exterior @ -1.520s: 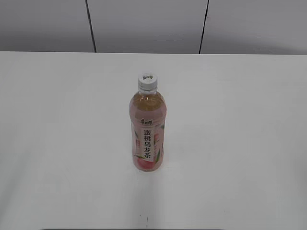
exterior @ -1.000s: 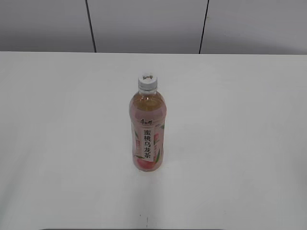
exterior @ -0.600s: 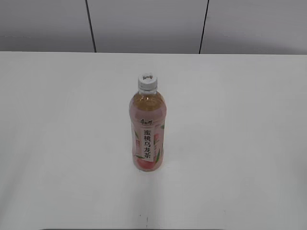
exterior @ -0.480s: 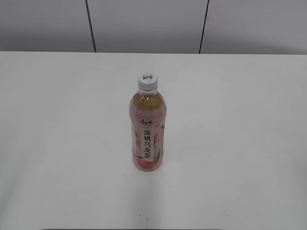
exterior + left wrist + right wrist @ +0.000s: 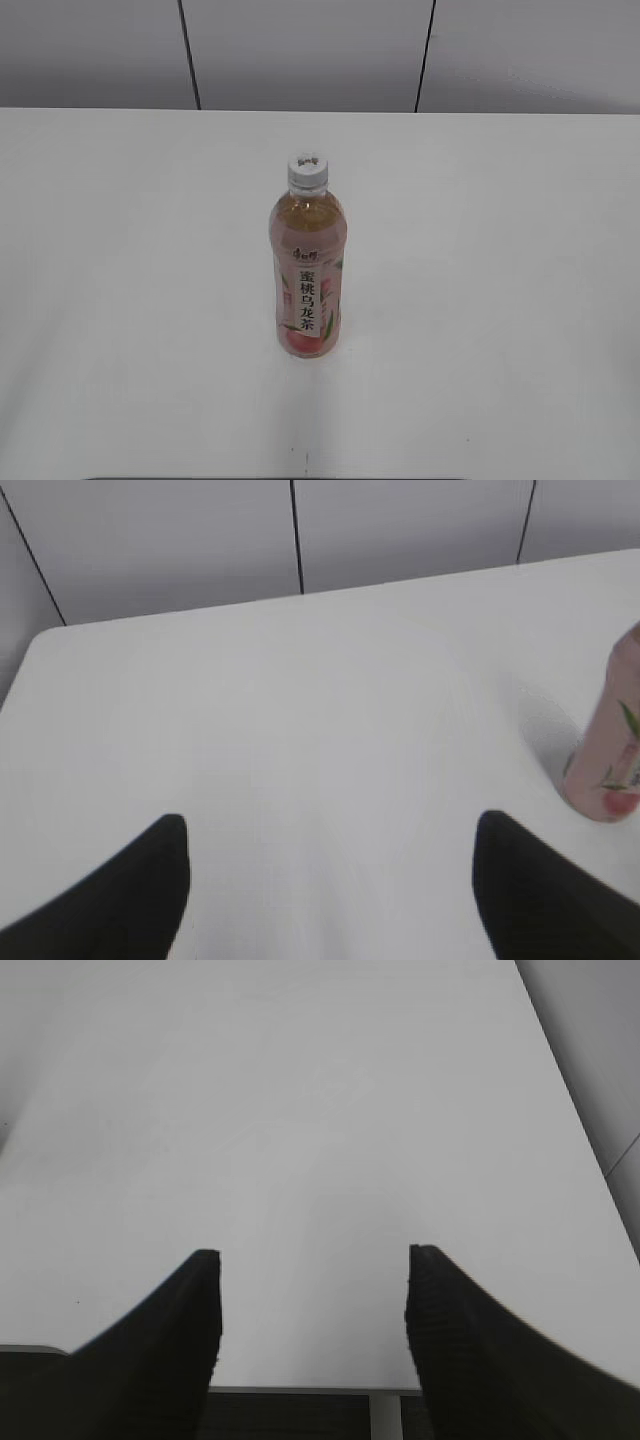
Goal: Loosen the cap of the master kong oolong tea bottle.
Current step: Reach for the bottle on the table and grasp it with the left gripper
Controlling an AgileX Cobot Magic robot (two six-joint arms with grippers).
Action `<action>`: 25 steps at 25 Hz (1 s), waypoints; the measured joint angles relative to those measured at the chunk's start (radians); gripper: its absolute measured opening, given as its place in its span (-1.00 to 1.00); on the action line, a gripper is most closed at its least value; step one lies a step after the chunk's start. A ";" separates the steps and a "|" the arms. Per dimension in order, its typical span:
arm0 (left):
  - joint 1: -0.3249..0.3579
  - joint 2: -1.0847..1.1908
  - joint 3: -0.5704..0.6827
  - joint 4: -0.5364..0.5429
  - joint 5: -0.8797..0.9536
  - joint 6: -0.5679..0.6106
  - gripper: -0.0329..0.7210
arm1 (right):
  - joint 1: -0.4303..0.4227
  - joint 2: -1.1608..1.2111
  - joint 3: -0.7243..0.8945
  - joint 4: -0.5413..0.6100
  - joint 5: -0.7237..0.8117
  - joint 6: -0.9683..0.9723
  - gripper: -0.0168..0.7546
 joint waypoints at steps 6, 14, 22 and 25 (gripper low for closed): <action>0.000 0.094 -0.003 0.008 -0.305 0.000 0.49 | 0.000 0.000 0.000 0.000 0.000 0.000 0.20; 0.000 0.405 -0.003 -0.097 -0.617 0.000 0.49 | 0.000 0.000 0.000 0.000 0.001 0.000 0.20; 0.000 0.811 -0.002 -0.191 -1.022 0.000 0.49 | 0.000 0.000 0.000 0.000 0.001 0.000 0.20; 0.000 0.942 -0.002 -0.202 -1.145 0.000 0.49 | 0.000 0.000 0.000 0.000 0.001 0.000 0.20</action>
